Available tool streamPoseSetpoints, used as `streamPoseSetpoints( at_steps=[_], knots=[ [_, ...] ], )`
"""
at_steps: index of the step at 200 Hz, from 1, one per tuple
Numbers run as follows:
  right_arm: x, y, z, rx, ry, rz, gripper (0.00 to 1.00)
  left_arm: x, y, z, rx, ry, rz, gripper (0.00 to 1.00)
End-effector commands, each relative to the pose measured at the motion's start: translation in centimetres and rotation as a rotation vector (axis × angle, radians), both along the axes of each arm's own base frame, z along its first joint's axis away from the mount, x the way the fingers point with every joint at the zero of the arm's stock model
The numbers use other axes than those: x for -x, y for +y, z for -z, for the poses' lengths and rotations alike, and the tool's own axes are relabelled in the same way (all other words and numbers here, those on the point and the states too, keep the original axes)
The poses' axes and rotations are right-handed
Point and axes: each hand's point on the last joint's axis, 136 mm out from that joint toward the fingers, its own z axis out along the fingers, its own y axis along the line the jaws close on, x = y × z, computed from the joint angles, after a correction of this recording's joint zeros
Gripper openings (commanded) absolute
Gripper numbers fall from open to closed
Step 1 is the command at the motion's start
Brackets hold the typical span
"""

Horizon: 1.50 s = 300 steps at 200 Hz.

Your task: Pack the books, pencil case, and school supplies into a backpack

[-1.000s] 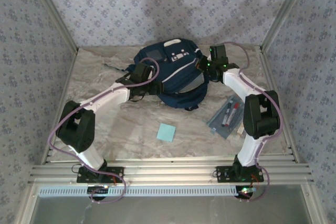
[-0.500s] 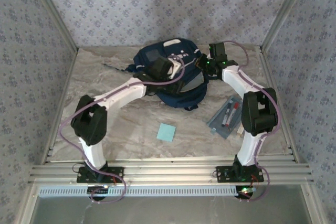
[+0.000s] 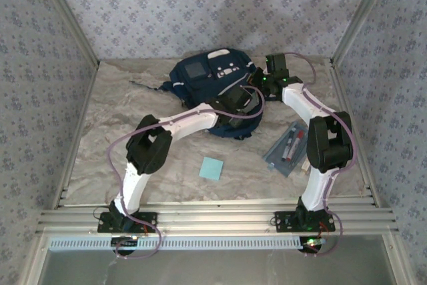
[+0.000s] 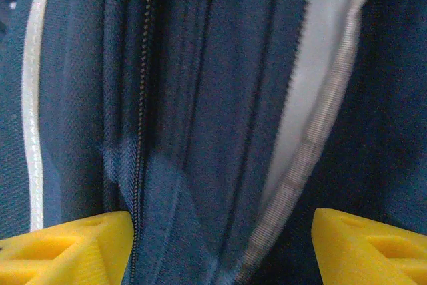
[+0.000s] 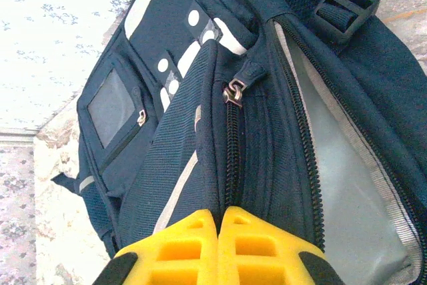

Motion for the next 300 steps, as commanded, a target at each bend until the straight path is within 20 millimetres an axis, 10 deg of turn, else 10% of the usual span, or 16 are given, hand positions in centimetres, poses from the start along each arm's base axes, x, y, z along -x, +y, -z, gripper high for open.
streamPoseSetpoints(
  at_steps=[1,29,63,75,122,177,243,265,289,300],
  knots=[
    [-1.3,1.2,-4.4,-0.086,-0.129,-0.027,0.00,-4.5,3.1,-1.1,-0.131,-0.190,-0.159,0.70],
    [-1.1,1.3,-4.4,-0.098,-0.130,-0.028,0.00,-5.8,4.3,-1.7,-0.210,-0.294,-0.225,0.53],
    [-0.9,1.0,-4.6,-0.104,-0.139,-0.031,0.00,-5.5,3.6,-2.4,-0.155,-0.270,-0.202,0.00],
    [-0.8,0.5,-5.0,-0.105,-0.148,-0.023,0.03,-5.0,3.1,-2.5,-0.118,-0.236,-0.166,0.00],
    [0.9,-3.8,-5.7,-0.054,-0.148,0.041,0.64,-2.6,1.6,-3.7,0.098,-0.097,-0.037,0.00],
    [1.9,-2.2,-2.4,-0.140,-0.081,0.027,0.73,-2.3,1.3,-4.3,0.143,-0.061,-0.013,0.00],
    [-0.2,3.6,1.7,-0.301,0.000,-0.036,0.62,-1.9,1.7,-4.6,0.151,-0.063,-0.016,0.00],
    [-1.1,4.3,1.7,-0.364,-0.018,-0.040,0.00,-1.8,2.0,-4.6,0.156,-0.057,-0.027,0.00],
    [-1.2,4.8,0.6,-0.393,-0.056,-0.034,0.00,-0.9,3.2,-5.7,0.263,0.040,-0.107,0.57],
    [-1.0,5.4,0.2,-0.396,-0.067,-0.044,0.00,-0.1,3.9,-6.8,0.350,0.107,-0.150,0.67]
  ],
)
